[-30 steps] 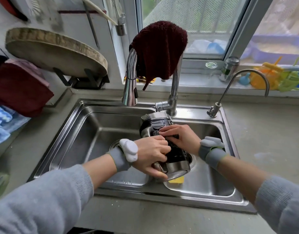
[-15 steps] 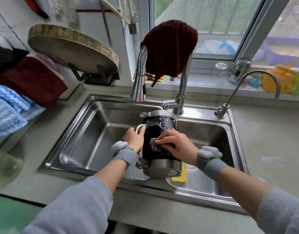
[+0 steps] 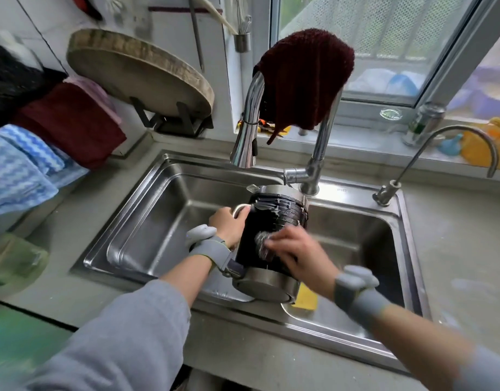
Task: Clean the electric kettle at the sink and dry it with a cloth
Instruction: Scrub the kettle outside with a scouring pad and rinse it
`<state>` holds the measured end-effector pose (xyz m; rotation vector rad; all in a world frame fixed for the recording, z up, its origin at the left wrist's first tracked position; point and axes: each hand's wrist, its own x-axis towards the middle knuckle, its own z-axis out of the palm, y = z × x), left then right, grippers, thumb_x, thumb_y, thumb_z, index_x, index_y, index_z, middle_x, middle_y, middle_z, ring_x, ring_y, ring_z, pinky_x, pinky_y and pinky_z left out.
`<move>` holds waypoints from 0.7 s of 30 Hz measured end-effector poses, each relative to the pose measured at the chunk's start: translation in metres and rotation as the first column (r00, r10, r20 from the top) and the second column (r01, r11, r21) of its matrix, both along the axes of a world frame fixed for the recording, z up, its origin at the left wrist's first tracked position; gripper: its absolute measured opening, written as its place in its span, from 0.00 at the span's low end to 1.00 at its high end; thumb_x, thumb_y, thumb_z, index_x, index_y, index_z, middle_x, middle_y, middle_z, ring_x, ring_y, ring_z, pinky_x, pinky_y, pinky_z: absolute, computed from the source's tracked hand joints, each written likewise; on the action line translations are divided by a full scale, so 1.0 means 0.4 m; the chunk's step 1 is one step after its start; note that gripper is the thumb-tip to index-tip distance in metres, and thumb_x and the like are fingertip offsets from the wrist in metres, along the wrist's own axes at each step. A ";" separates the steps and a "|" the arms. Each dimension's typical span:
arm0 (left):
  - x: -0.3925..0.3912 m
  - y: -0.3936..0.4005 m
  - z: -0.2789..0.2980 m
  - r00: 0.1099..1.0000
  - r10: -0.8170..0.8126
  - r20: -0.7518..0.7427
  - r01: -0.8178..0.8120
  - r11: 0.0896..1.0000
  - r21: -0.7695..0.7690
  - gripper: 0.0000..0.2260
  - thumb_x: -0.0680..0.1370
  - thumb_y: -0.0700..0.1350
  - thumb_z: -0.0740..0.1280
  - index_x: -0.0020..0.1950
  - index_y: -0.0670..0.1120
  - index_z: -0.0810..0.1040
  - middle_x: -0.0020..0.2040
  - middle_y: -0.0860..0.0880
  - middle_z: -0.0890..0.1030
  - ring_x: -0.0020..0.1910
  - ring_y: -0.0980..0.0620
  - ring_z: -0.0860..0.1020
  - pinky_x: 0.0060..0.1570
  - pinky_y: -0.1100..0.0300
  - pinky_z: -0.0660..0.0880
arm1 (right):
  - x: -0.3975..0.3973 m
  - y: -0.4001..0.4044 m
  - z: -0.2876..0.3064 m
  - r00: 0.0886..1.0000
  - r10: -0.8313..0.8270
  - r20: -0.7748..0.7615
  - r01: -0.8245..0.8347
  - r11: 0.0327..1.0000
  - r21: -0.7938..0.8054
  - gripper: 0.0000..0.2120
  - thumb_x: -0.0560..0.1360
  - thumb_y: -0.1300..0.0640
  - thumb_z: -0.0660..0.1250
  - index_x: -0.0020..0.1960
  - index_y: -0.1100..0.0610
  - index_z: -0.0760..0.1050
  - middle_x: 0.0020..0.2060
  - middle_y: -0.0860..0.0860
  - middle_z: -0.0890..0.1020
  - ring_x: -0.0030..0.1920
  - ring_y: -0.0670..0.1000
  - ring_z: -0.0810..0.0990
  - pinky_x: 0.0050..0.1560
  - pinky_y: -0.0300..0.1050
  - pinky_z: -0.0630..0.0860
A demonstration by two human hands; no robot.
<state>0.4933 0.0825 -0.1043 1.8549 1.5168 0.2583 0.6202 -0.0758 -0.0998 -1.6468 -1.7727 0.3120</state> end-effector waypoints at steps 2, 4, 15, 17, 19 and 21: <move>0.001 0.002 0.002 1.000 -0.009 -0.011 0.009 1.000 0.014 0.25 0.75 0.64 0.59 0.43 0.43 0.79 0.39 0.43 0.81 0.40 0.40 0.81 0.42 0.52 0.78 | 0.020 -0.004 0.012 0.994 0.111 0.009 -0.111 0.994 -0.023 0.13 0.78 0.58 0.61 0.54 0.58 0.82 0.49 0.53 0.80 0.48 0.50 0.74 0.55 0.29 0.67; 0.005 0.002 0.003 1.000 -0.010 -0.002 0.010 1.000 0.015 0.25 0.74 0.65 0.60 0.43 0.42 0.79 0.40 0.42 0.81 0.40 0.40 0.81 0.43 0.52 0.79 | 0.080 0.050 0.019 0.996 -0.092 0.005 0.092 0.996 0.002 0.12 0.77 0.59 0.61 0.55 0.58 0.82 0.47 0.55 0.81 0.48 0.55 0.76 0.54 0.36 0.71; 0.024 -0.001 -0.017 0.999 0.016 -0.039 -0.012 0.995 0.097 0.24 0.78 0.59 0.60 0.48 0.37 0.78 0.48 0.37 0.82 0.49 0.37 0.79 0.46 0.53 0.72 | 0.059 0.211 0.038 0.975 -0.186 0.119 0.193 0.980 -0.053 0.12 0.75 0.60 0.62 0.52 0.63 0.82 0.48 0.61 0.77 0.50 0.60 0.75 0.53 0.50 0.74; 0.026 -0.004 -0.016 1.000 0.009 -0.028 -0.007 0.997 0.083 0.25 0.77 0.60 0.60 0.48 0.37 0.78 0.47 0.37 0.82 0.47 0.37 0.79 0.47 0.51 0.75 | 0.122 0.207 0.027 0.911 -0.409 0.056 0.412 0.908 -0.074 0.11 0.77 0.62 0.63 0.54 0.65 0.81 0.49 0.62 0.76 0.51 0.61 0.74 0.54 0.52 0.71; 0.026 -0.006 -0.015 1.000 0.020 -0.016 -0.019 0.997 0.070 0.25 0.77 0.60 0.60 0.48 0.38 0.79 0.46 0.38 0.82 0.46 0.37 0.80 0.47 0.49 0.78 | 0.145 0.210 0.022 0.852 -0.519 0.075 0.524 0.845 -0.104 0.10 0.77 0.65 0.63 0.55 0.66 0.80 0.50 0.63 0.75 0.53 0.63 0.73 0.55 0.52 0.70; 0.031 -0.009 -0.009 0.999 0.024 -0.024 -0.022 0.996 0.082 0.24 0.77 0.59 0.61 0.48 0.37 0.78 0.46 0.38 0.82 0.47 0.37 0.80 0.47 0.50 0.77 | 0.104 0.232 0.045 0.905 -0.414 0.102 0.425 0.897 -0.126 0.11 0.77 0.65 0.62 0.55 0.64 0.81 0.51 0.62 0.75 0.55 0.61 0.71 0.54 0.54 0.70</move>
